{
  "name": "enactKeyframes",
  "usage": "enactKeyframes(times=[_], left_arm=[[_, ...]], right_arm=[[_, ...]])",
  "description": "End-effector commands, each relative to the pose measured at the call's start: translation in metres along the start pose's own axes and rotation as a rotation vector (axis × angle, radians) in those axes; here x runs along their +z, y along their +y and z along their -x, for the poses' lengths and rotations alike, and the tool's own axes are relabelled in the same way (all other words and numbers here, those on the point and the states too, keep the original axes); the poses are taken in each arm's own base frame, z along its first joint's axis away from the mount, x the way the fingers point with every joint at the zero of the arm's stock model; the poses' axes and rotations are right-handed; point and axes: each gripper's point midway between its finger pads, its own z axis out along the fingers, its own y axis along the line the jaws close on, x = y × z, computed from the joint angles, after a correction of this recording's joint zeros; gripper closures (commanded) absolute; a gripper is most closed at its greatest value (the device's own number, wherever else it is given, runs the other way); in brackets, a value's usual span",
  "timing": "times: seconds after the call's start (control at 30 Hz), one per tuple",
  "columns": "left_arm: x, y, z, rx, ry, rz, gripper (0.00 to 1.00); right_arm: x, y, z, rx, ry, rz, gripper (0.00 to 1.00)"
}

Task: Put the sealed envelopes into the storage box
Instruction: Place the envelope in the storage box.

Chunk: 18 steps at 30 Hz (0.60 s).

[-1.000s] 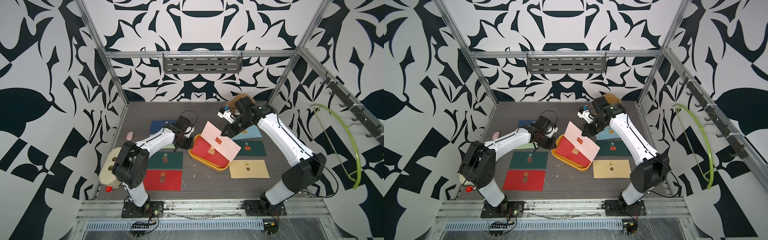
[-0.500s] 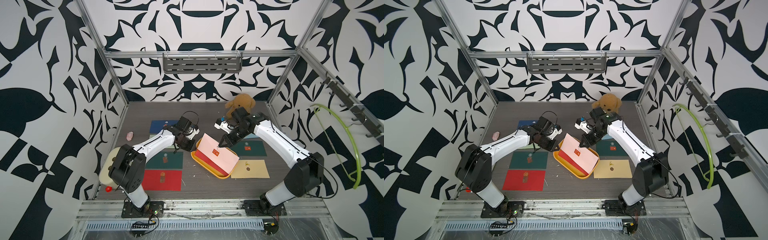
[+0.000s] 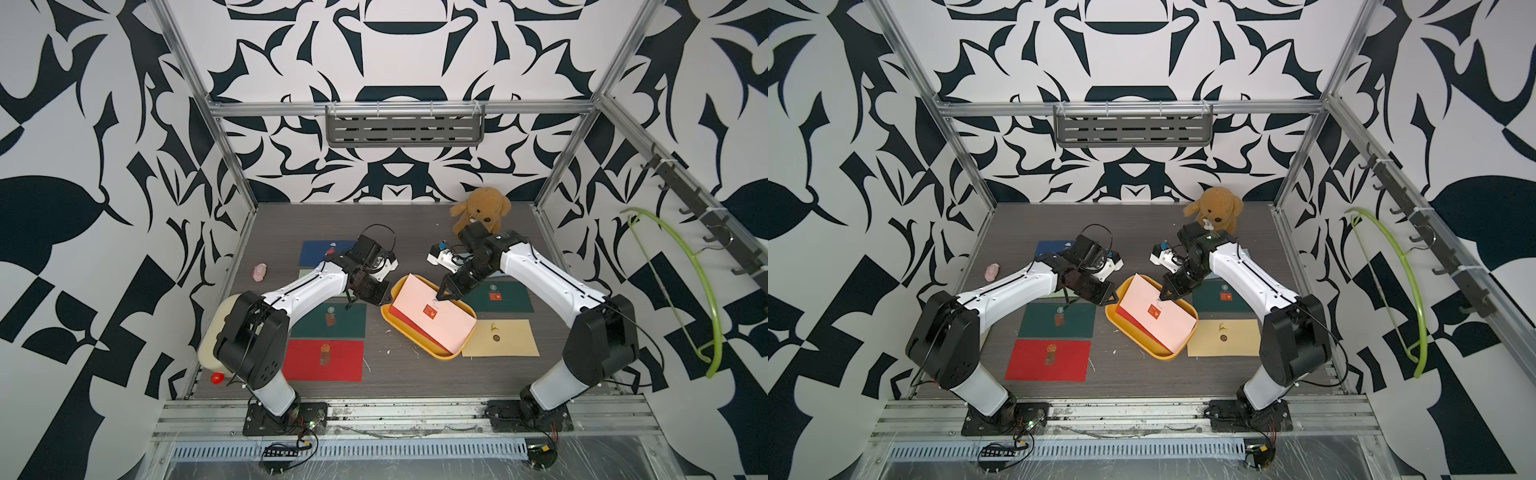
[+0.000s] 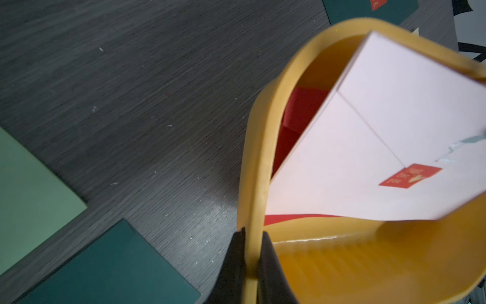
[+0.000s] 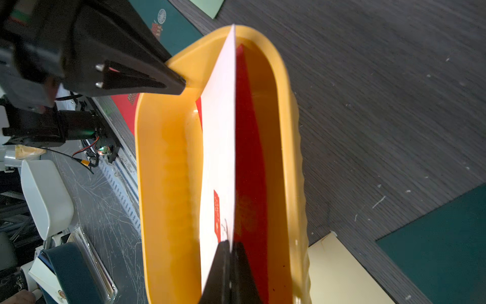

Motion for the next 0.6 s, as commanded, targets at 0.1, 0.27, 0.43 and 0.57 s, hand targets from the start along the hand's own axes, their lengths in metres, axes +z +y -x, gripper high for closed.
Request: enactKeyframes(times=[0.1, 0.27, 0.43, 0.57], left_arm=[[-0.01, -0.004, 0.007, -0.012, -0.05, -0.028, 1.0], [-0.005, 0.008, 0.009, -0.053, -0.045, 0.017, 1.0], [0.0, 0.039, 0.02, -0.166, -0.066, 0.161, 1.0], [0.0, 0.072, 0.039, -0.35, -0.139, 0.313, 1.0]], right_arm=[[-0.015, -0.002, 0.013, -0.009, -0.055, -0.07, 0.83], [-0.042, -0.008, 0.035, -0.006, -0.166, -0.192, 0.66], [-0.083, -0.017, 0.056, 0.061, -0.338, -0.337, 0.57], [-0.098, -0.032, 0.052, 0.175, -0.404, -0.439, 0.35]])
